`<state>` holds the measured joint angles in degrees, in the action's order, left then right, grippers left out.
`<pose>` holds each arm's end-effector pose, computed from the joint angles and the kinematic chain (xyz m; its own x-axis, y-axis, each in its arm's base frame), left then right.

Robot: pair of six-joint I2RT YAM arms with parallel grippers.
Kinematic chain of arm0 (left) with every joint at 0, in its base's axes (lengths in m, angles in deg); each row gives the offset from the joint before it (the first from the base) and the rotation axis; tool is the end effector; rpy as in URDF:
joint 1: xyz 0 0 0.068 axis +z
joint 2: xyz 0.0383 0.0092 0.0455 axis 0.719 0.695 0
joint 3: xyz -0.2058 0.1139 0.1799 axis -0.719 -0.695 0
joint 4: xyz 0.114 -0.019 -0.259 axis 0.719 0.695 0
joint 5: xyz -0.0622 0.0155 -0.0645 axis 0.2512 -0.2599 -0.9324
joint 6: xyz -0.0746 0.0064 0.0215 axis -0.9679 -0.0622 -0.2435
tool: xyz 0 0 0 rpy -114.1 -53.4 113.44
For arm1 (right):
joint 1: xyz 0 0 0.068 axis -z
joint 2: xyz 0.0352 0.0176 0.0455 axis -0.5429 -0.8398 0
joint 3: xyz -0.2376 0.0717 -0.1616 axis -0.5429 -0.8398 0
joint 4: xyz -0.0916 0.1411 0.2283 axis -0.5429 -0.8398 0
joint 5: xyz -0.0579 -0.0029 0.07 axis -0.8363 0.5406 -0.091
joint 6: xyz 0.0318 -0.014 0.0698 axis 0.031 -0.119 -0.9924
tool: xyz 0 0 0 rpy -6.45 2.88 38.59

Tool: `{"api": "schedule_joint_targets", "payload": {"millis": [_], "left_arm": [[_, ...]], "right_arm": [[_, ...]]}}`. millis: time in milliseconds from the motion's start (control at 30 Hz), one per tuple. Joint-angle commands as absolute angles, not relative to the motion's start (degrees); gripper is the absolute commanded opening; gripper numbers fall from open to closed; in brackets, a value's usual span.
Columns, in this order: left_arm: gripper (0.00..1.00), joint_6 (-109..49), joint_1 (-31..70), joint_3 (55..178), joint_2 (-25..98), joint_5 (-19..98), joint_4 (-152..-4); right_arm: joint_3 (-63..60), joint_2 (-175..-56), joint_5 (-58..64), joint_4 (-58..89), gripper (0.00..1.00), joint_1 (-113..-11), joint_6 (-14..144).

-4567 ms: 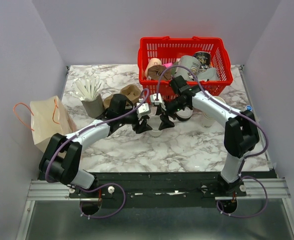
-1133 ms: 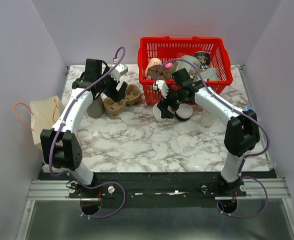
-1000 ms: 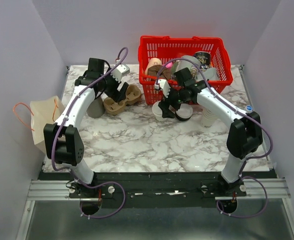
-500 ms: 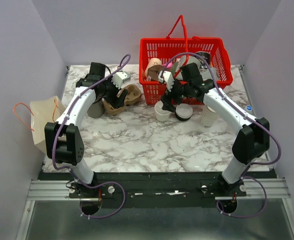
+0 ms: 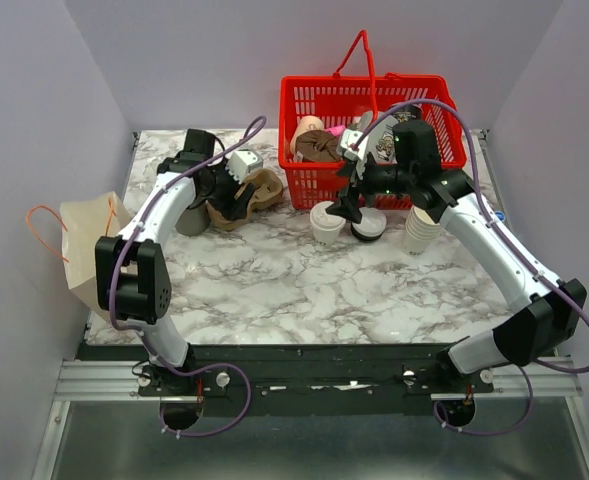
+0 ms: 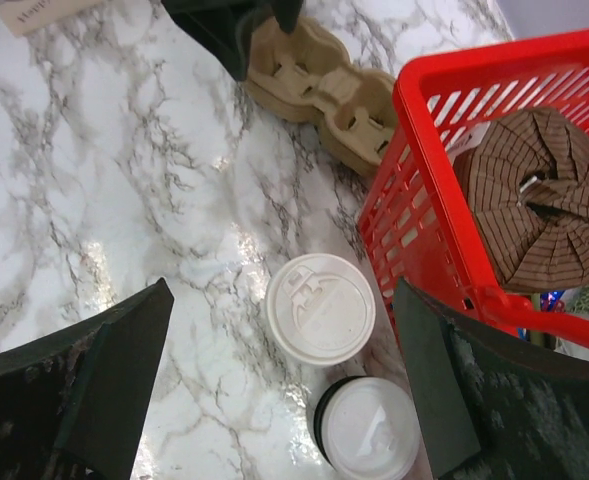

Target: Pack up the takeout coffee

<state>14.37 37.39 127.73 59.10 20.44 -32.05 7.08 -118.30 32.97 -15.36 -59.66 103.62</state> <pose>0.3952 -0.0905 0.2779 -0.5084 0.5601 -0.6541 0.7647 0.6429 -0.0439 0.3096 0.2019 0.3946 0.0383 -0.4470 -0.8937 -0.9442 0.2766 -0.1788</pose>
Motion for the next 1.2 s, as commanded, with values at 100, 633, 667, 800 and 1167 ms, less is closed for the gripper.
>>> {"api": "schedule_joint_targets", "payload": {"millis": [100,633,667,800,1167], "left_arm": [[0.71,15.96,37.36,129.28,64.08,23.23,-29.63],[0.51,13.85,36.48,131.66,69.71,26.04,-28.67],[0.50,13.59,36.48,131.65,69.62,25.95,-28.67],[0.41,12.63,36.48,131.65,69.27,25.69,-28.67],[0.30,11.48,36.39,133.49,69.27,25.95,-28.49]], "right_arm": [[7.17,-115.68,38.21,-13.07,1.00,-59.51,99.28],[4.88,-116.12,36.98,-13.07,1.00,-59.51,99.54],[4.88,-116.12,36.98,-12.90,1.00,-59.51,99.45],[5.06,-116.30,37.33,-12.72,1.00,-59.51,99.19],[4.70,-116.12,37.07,-12.37,1.00,-59.51,98.84]]}}
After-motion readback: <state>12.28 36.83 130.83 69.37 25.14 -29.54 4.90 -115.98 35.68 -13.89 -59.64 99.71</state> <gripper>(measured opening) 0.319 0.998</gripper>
